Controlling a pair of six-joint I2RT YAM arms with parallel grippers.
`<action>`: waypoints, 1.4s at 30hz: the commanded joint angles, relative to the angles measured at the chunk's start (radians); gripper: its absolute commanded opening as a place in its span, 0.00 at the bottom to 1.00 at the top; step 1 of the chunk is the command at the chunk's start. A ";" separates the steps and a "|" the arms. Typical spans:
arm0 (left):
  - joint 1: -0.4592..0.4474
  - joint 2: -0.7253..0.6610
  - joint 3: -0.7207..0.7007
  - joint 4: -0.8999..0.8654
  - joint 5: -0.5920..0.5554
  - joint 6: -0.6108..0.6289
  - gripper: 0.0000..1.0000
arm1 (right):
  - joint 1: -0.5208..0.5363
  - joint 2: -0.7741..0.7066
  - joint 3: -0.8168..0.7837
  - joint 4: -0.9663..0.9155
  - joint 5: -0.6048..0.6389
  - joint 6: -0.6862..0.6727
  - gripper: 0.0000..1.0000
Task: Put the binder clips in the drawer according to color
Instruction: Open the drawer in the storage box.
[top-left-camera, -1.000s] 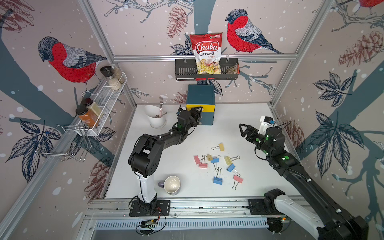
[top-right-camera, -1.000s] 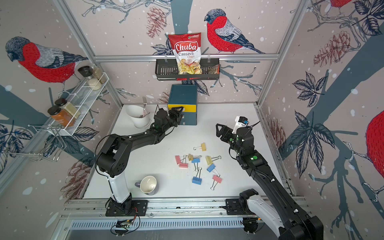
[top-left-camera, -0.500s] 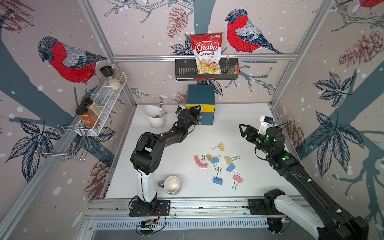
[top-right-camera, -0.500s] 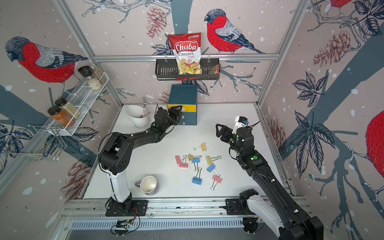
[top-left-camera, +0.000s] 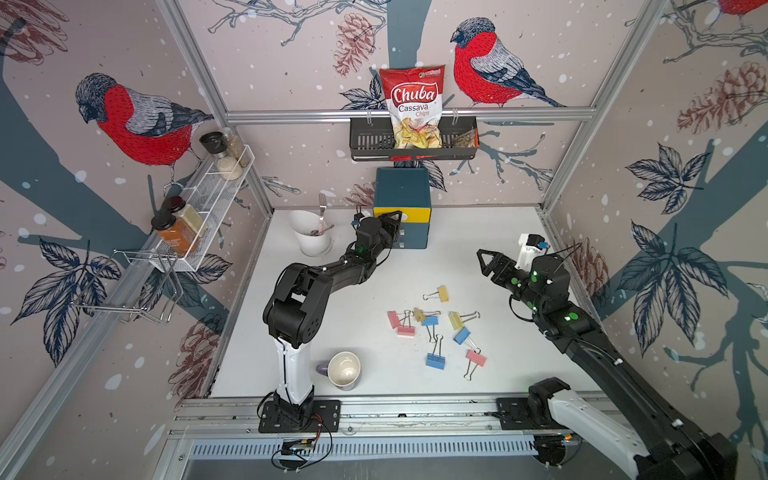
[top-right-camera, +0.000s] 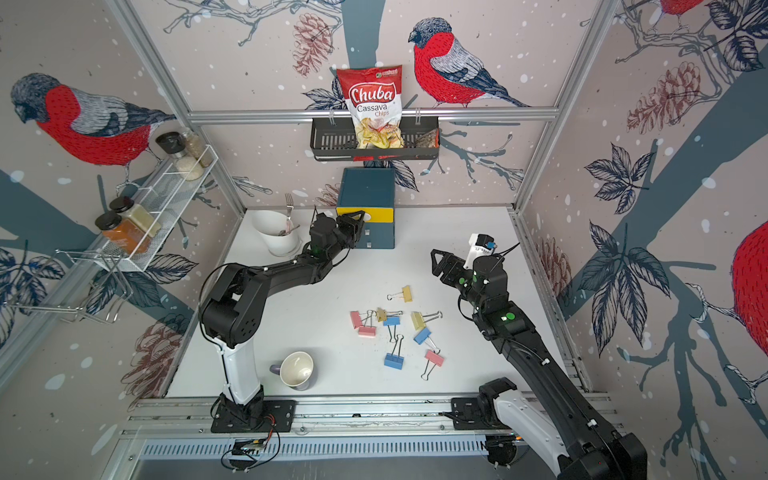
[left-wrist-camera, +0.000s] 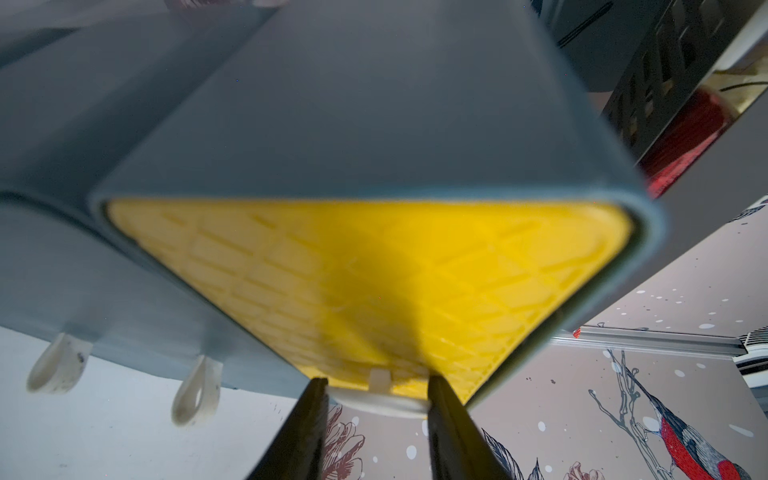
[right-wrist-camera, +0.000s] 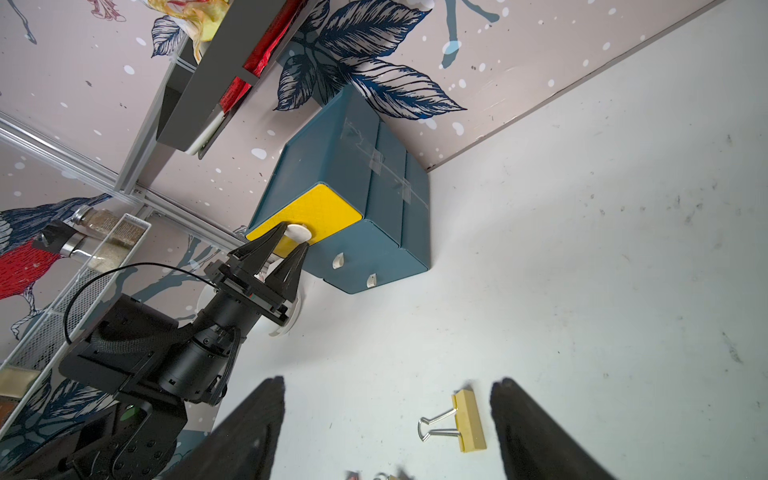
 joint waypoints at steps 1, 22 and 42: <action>0.002 -0.019 -0.015 0.029 -0.029 0.003 0.39 | 0.002 0.001 -0.004 0.015 0.002 -0.004 0.82; -0.120 -0.285 -0.327 0.048 -0.116 -0.043 0.35 | 0.250 0.120 0.039 -0.180 0.318 -0.013 0.76; -0.152 -0.369 -0.416 -0.006 -0.130 -0.021 0.43 | 0.495 0.160 0.069 -0.597 0.479 0.278 0.78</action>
